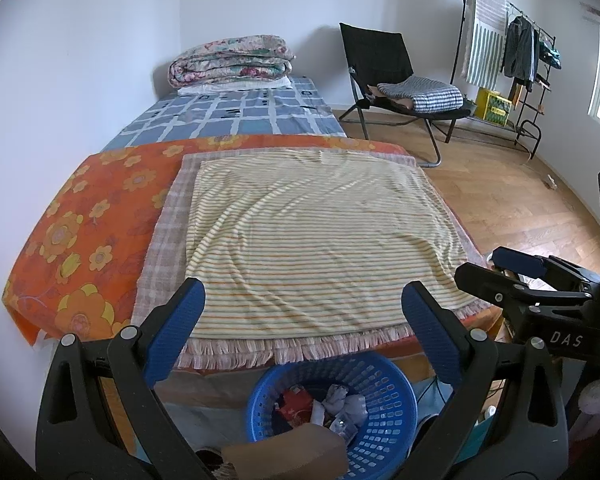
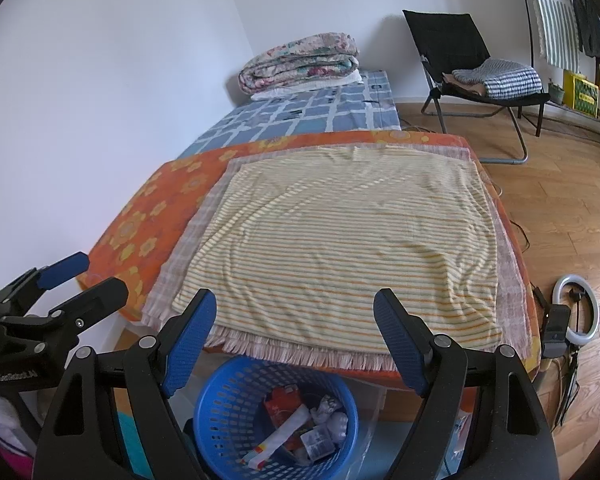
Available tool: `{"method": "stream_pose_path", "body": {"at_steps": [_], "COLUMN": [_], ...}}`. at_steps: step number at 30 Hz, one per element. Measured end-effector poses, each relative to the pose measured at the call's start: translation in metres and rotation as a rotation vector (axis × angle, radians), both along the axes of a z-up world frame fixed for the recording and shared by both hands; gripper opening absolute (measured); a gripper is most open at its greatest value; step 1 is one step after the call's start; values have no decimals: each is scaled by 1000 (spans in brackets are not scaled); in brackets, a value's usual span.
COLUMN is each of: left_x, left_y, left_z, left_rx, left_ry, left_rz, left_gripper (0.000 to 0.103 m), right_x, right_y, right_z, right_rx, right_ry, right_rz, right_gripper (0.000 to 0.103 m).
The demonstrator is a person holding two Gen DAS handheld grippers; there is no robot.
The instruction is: Collect trash
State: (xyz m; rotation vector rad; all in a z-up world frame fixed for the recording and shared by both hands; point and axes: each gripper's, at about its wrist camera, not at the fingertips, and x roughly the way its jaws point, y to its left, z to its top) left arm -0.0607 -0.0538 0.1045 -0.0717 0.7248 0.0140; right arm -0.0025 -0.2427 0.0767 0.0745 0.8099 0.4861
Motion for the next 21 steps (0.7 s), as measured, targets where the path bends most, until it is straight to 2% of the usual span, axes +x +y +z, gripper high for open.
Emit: {"method": "stream_pose_path", "body": {"at_steps": [21], "left_x": [2], "left_y": [11], "left_z": [-12], "left_rx": [4], "left_ry": [18], "left_rz": [12], "left_gripper": [100], "right_x": [5], "right_y": [1], "right_z": [-13], "right_rx": [6], "right_ry": [38], "right_rz": [-6], "right_gripper": [81]}}
